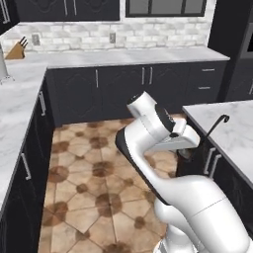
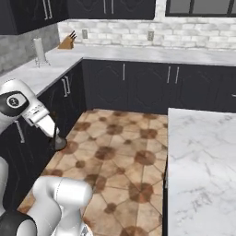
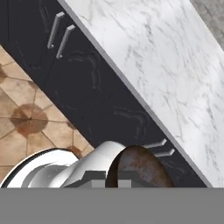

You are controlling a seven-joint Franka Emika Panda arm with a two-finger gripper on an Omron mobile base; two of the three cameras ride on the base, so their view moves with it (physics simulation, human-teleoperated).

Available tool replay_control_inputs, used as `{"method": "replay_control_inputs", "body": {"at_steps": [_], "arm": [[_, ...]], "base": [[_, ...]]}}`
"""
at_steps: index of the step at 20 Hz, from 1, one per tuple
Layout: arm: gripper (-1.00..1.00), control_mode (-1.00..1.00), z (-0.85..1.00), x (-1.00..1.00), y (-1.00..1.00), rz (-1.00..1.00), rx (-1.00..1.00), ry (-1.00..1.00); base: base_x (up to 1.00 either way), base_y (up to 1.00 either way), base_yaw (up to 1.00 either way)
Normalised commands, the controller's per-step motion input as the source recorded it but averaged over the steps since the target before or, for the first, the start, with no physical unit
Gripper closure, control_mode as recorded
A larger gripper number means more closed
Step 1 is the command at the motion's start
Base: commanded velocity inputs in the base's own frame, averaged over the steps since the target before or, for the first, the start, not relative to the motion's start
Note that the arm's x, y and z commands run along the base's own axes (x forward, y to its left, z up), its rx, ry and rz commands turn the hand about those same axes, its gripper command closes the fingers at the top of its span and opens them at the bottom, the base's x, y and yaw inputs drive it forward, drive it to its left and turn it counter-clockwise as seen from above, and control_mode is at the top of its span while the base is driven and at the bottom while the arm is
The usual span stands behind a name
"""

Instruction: Open the cabinet and move the ladle to the pot. Then close the cabinet.

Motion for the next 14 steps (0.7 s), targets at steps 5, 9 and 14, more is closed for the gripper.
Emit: {"method": "replay_control_inputs", "body": {"at_steps": [5, 9, 14], "arm": [[1.0, 1.0, 0.0, 0.0, 0.0, 0.0, 0.0, 0.0], [1.0, 1.0, 0.0, 0.0, 0.0, 0.0, 0.0, 0.0], [1.0, 1.0, 0.0, 0.0, 0.0, 0.0, 0.0, 0.0]], "base": [[0.75, 0.42, -0.22], [0.75, 0.45, -0.21], [0.71, 0.45, -0.22]]}}
